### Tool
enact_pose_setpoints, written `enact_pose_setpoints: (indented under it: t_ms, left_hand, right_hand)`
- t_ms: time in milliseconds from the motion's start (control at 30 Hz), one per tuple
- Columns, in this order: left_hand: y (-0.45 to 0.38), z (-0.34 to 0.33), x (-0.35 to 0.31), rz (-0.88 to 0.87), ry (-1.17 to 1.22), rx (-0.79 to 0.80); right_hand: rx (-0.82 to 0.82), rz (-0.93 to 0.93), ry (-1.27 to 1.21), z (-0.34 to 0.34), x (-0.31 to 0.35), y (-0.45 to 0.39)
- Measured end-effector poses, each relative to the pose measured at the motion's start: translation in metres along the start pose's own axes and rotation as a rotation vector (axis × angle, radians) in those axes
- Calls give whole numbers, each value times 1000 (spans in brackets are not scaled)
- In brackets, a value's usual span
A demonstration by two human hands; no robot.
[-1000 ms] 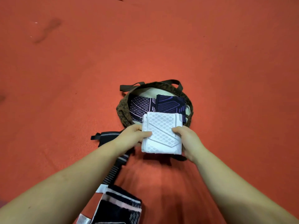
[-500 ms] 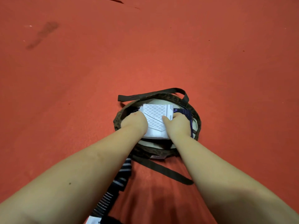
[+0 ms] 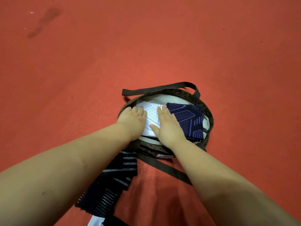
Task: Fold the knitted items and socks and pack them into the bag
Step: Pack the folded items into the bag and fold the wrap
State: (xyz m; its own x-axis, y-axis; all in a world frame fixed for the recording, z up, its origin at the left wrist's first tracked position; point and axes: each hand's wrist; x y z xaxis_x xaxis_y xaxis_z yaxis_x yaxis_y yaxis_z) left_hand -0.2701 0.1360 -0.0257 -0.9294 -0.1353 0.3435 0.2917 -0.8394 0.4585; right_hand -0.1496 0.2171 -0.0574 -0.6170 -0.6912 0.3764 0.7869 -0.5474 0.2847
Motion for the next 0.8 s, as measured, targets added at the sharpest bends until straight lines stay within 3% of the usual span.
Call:
enact_pose_setpoints:
  t_ms: [200,400,500,567,667,733,800]
  left_hand:
    - [-14,-5,2,8,133,269]
    - [-21,-1,-6,49,73,270]
    - [-3,6,-14,27,-7,104]
    - [17,2,-19,-48,128,-144]
    - [65,-13,-22,-140,572,-469]
    - [107,-28,-24,-121,803,-393]
    - [154,-51,-27,-43,976,-208]
  right_hand:
    - [128,-36,365,-7,-3,-5]
    - [396,-104,402,20,12,-24]
    - [398,-36,407,45,22,-18]
    - [277,27,343,51,30,8]
    - [127,121,240,32,36,64]
    - [114,94,141,11,37,104]
    - [149,-33,-24,-8,47,144]
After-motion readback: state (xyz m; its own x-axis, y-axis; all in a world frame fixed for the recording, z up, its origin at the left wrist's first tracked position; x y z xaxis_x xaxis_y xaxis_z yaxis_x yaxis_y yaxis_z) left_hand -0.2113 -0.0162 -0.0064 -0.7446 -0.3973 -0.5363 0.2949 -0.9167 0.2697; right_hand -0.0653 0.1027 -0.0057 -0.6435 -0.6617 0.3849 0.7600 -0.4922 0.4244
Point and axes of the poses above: each hand's wrist, its own y-axis away from the middle knuckle, its own z-axis out of the back of the hand, x = y × z
